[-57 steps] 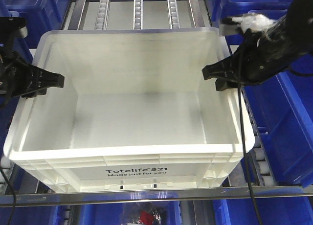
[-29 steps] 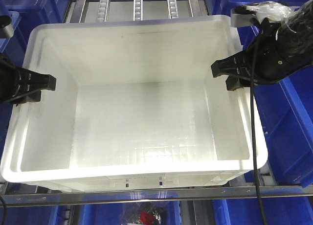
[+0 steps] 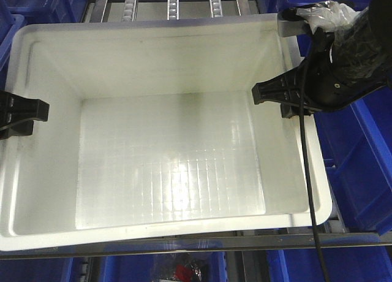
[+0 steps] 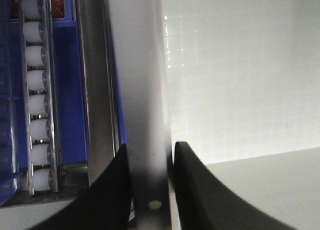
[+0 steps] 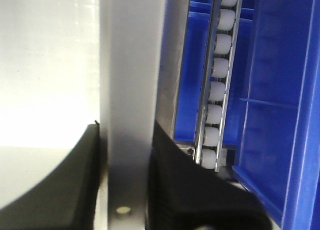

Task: Move bin from left to right shelf
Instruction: 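Close both grippers on the rims and pull the tote toward the robot, then hold the tote with both grippers while the base turns away, then carry the tote with both grippers while driving across the room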

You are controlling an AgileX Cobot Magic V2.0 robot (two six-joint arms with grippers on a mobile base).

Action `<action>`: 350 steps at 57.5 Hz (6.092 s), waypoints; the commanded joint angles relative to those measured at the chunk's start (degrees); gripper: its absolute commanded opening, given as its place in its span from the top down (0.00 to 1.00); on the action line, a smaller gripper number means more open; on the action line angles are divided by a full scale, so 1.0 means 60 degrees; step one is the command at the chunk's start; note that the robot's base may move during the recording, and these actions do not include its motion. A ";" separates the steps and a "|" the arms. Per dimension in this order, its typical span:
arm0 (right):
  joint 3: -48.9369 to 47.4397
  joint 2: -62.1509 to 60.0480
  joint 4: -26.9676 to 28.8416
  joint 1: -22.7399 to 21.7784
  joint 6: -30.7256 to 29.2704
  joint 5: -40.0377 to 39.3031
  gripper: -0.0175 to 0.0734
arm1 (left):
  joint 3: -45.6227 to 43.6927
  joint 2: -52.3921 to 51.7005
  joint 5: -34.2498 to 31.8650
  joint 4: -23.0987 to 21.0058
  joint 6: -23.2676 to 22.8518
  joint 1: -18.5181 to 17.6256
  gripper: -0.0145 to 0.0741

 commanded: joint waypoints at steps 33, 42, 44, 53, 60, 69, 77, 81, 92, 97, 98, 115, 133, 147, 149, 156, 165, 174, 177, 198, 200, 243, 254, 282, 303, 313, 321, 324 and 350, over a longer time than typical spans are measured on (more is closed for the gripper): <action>-0.0425 -0.1391 -0.0585 0.0003 -0.0012 -0.0507 0.81 | -0.1358 -0.0456 0.0313 -0.0713 0.0327 -0.0046 0.84; -0.0425 -0.1391 -0.0585 0.0003 -0.0003 -0.0507 0.81 | -0.1358 -0.0454 0.0283 -0.0713 0.0327 -0.0046 0.84; -0.0425 -0.1391 -0.0585 0.0003 -0.0003 -0.0507 0.81 | -0.1358 -0.0454 0.0243 -0.0713 0.0327 -0.0046 0.84; -0.0425 -0.1391 -0.0696 0.0003 -0.0003 -0.0507 0.81 | -0.1358 -0.0454 0.0109 -0.0722 0.0327 -0.0038 0.84; -0.0425 -0.1391 -0.0686 0.0003 -0.0012 -0.0421 0.81 | -0.1358 -0.0454 0.0200 -0.0722 0.0327 -0.0038 0.84; -0.0425 -0.1391 -0.0686 0.0003 -0.0012 -0.0258 0.81 | -0.1358 -0.0454 0.0236 -0.0722 0.0327 -0.0038 0.84; -0.0425 -0.1391 -0.0686 0.0003 -0.0012 -0.0258 0.81 | -0.1358 -0.0454 0.0236 -0.0722 0.0327 -0.0038 0.84; -0.0425 -0.1391 -0.0686 0.0003 -0.0012 -0.0258 0.81 | -0.1358 -0.0454 0.0236 -0.0722 0.0327 -0.0038 0.84; -0.0425 -0.1391 -0.0686 0.0003 -0.0012 -0.0258 0.81 | -0.1358 -0.0454 0.0236 -0.0722 0.0327 -0.0038 0.84; -0.0425 -0.1391 -0.0686 0.0003 -0.0012 -0.0258 0.81 | -0.1358 -0.0454 0.0224 -0.0729 0.0327 -0.0038 0.84; -0.0425 -0.1391 -0.0686 0.0003 -0.0012 -0.0258 0.81 | -0.1358 -0.0454 0.0224 -0.0729 0.0327 -0.0038 0.84; -0.0425 -0.1379 -0.0686 0.0003 -0.0012 -0.0260 0.81 | -0.1358 -0.0454 0.0224 -0.0729 0.0327 -0.0038 0.84; -0.0425 -0.1379 -0.0686 0.0003 -0.0012 -0.0260 0.81 | -0.1358 -0.0454 0.0224 -0.0729 0.0327 -0.0038 0.84; -0.0425 -0.1379 -0.0686 0.0003 -0.0012 -0.0260 0.81 | -0.1358 -0.0454 0.0224 -0.0729 0.0327 -0.0038 0.84; -0.0425 -0.1379 -0.0686 0.0003 -0.0012 -0.0260 0.81 | -0.1358 -0.0454 0.0224 -0.0729 0.0327 -0.0038 0.84; -0.0425 -0.1379 -0.0686 0.0003 -0.0012 -0.0260 0.81 | -0.1358 -0.0454 0.0224 -0.0729 0.0327 -0.0038 0.84; -0.0425 -0.1379 -0.0686 0.0003 -0.0012 -0.0260 0.81 | -0.1358 -0.0454 0.0224 -0.0729 0.0327 -0.0038 0.84; -0.0425 -0.1379 -0.0686 0.0003 -0.0012 -0.0260 0.81 | -0.1358 -0.0454 0.0224 -0.0729 0.0327 -0.0038 0.84; -0.0425 -0.1379 -0.0686 0.0003 -0.0012 -0.0260 0.81 | -0.1358 -0.0454 0.0224 -0.0729 0.0327 -0.0038 0.84; -0.0425 -0.1379 -0.0686 0.0003 -0.0012 -0.0260 0.81 | -0.1358 -0.0454 0.0224 -0.0729 0.0327 -0.0038 0.84; -0.0425 -0.1379 -0.0686 0.0003 -0.0012 -0.0260 0.81 | -0.1358 -0.0454 0.0224 -0.0729 0.0327 -0.0038 0.84; -0.0425 -0.1379 -0.0686 0.0003 -0.0012 -0.0251 0.81 | -0.1358 -0.0454 0.0224 -0.0729 0.0327 -0.0038 0.84; -0.0425 -0.1379 -0.0686 0.0003 -0.0012 -0.0227 0.81 | -0.1358 -0.0454 0.0224 -0.0729 0.0327 -0.0038 0.84; -0.0425 -0.1379 -0.0686 0.0003 -0.0012 -0.0219 0.81 | -0.1358 -0.0454 0.0233 -0.0729 0.0327 -0.0038 0.84; -0.0425 -0.1379 -0.0676 0.0003 -0.0012 -0.0210 0.81 | -0.1358 -0.0454 0.0233 -0.0729 0.0327 -0.0038 0.84; -0.0425 -0.1379 -0.0676 0.0003 -0.0012 -0.0181 0.81 | -0.1358 -0.0454 0.0233 -0.0729 0.0327 -0.0038 0.84; -0.0425 -0.1379 -0.0654 0.0003 -0.0012 -0.0105 0.81 | -0.1358 -0.0454 0.0233 -0.0729 0.0327 -0.0038 0.84; -0.0425 -0.1379 -0.0654 0.0003 -0.0012 -0.0053 0.81 | -0.1358 -0.0454 0.0233 -0.0729 0.0327 -0.0038 0.84; -0.0425 -0.1379 -0.0654 0.0003 -0.0012 0.0301 0.81 | -0.1358 -0.0454 0.0233 -0.0729 0.0327 -0.0038 0.84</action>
